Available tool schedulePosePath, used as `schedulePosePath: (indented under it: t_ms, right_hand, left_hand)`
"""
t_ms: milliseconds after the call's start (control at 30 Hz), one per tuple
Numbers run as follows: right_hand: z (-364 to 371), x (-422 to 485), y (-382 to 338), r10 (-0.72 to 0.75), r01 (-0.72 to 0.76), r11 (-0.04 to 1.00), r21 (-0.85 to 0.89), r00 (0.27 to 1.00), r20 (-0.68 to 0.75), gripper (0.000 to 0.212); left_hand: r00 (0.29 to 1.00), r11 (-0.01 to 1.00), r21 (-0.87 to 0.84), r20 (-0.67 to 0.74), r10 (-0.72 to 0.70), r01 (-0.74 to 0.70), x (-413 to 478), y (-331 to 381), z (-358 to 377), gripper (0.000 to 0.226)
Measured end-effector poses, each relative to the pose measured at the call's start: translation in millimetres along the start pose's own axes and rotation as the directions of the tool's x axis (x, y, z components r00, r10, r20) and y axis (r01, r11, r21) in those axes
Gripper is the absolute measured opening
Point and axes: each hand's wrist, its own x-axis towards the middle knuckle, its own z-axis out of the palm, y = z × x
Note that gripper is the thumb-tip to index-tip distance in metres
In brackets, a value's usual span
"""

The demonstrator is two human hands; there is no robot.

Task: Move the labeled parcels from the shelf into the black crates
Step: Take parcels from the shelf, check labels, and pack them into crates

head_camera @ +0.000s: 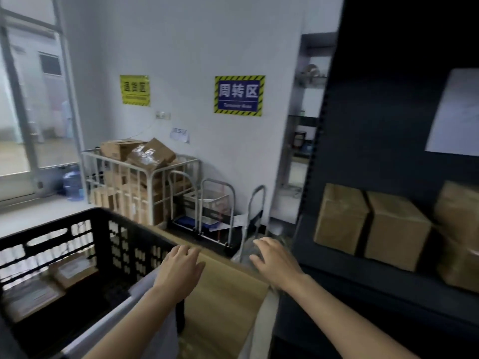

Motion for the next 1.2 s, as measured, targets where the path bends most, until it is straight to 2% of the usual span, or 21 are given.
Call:
schedulePosePath:
  t_ms: [367, 567, 833, 1033, 1200]
  right_hand:
    - [-97.6, -117.8, 153.1, 0.274, -0.273, 0.962, 0.027, 0.949, -0.158, 0.051]
    - [-151.4, -176.6, 236.0, 0.345, -0.356, 0.935, -0.005, 0.909, -0.233, 0.05]
    - [-205.5, -217.5, 321.9, 0.402, -0.408, 0.911, 0.053, 0.857, -0.321, 0.048]
    - [-237.5, -207.0, 354.5, 0.488, -0.415, 0.872, 0.259, 0.774, -0.403, 0.053]
    - [-253.4, -186.9, 367.3, 0.565, -0.416, 0.813, 0.408, 0.733, -0.378, 0.058]
  left_hand:
    - [0.959, 0.958, -0.057, -0.018, 0.281, -0.282, 33.1, 191.7, 21.5, 0.038]
    - [0.928, 0.927, -0.051, -0.009, 0.372, -0.372, 39.4, 305.5, 25.2, 0.041]
    - [0.915, 0.901, -0.16, -0.065, 0.397, -0.403, 45.9, 422.8, 30.0, 0.046]
    - [0.923, 0.88, -0.279, -0.098, 0.373, -0.385, 66.2, 482.9, 16.5, 0.05]
    - [0.928, 0.831, -0.414, -0.136, 0.346, -0.371, 98.3, 509.0, 0.2, 0.047]
